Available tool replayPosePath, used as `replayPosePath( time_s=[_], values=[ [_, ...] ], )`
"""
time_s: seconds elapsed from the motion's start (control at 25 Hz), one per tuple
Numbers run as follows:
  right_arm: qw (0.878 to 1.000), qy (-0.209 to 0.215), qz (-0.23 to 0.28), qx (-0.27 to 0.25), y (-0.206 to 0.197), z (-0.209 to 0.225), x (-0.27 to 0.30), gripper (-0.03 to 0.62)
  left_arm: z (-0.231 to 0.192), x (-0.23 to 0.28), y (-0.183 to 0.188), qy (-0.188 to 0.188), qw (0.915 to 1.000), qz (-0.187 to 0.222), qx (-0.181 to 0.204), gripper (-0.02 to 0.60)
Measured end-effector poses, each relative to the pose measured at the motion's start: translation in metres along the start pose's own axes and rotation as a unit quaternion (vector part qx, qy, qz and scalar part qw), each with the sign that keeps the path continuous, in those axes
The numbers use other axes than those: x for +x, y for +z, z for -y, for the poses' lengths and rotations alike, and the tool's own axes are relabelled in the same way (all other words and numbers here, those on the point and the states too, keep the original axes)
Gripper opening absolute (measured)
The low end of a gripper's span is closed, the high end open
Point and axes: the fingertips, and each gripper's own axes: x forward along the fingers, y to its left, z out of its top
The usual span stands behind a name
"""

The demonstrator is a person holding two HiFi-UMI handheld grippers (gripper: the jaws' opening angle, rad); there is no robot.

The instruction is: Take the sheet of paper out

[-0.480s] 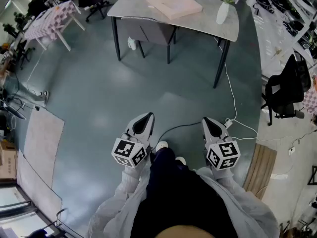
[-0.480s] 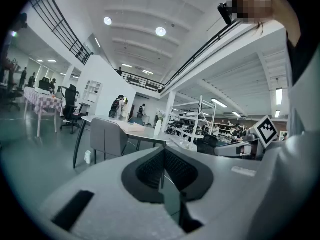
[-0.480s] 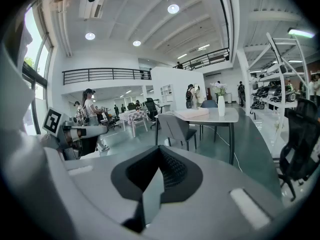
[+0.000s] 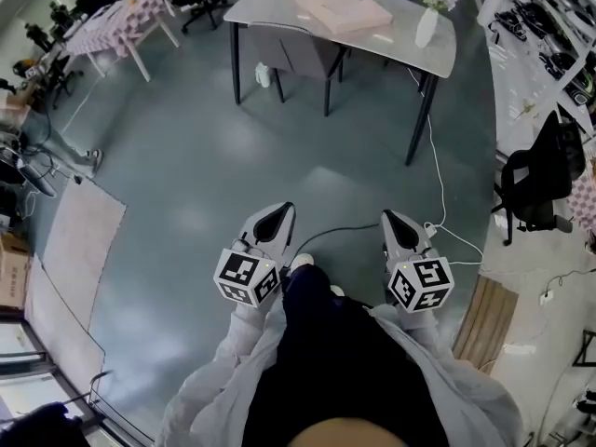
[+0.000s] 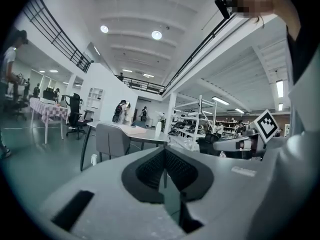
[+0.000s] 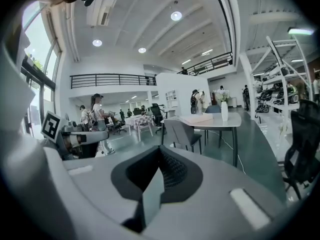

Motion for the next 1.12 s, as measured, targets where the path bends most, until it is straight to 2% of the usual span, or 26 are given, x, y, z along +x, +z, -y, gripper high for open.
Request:
replayPosePath(
  time_s=[0.24,0.28,0.32,0.44,0.56,0.96,1.12],
  values=[
    [1.0,0.01,-0.004,-0.001,-0.004,-0.01,-0.013,0.011,0.012,-0.011,0.0,0.016,0.9999,0.0,0.006,0.003],
    [1.0,0.011,-0.005,-0.001,-0.006,-0.01,-0.015,0.011,0.014,-0.011,-0.002,0.016,0.9999,-0.001,0.005,0.04],
    [1.0,0.013,-0.007,0.001,-0.009,-0.01,-0.017,0.011,0.017,-0.011,-0.004,0.015,0.9999,-0.003,0.005,0.109],
    [1.0,0.015,-0.011,0.004,-0.014,-0.005,-0.018,0.011,0.021,-0.005,-0.009,0.011,0.9999,-0.004,0.0,0.183],
    [1.0,0.011,-0.011,0.005,-0.011,0.002,-0.012,0.011,0.018,0.005,-0.008,0.006,0.9998,-0.002,-0.018,0.324],
    [1.0,0.017,-0.008,0.012,0.008,0.023,0.032,0.011,-0.018,0.047,-0.002,0.026,0.9991,-0.01,-0.032,0.538],
    [1.0,0.017,-0.01,0.013,0.019,0.035,0.057,0.011,-0.043,0.071,0.009,0.038,0.9976,0.004,-0.057,0.601]
  ],
)
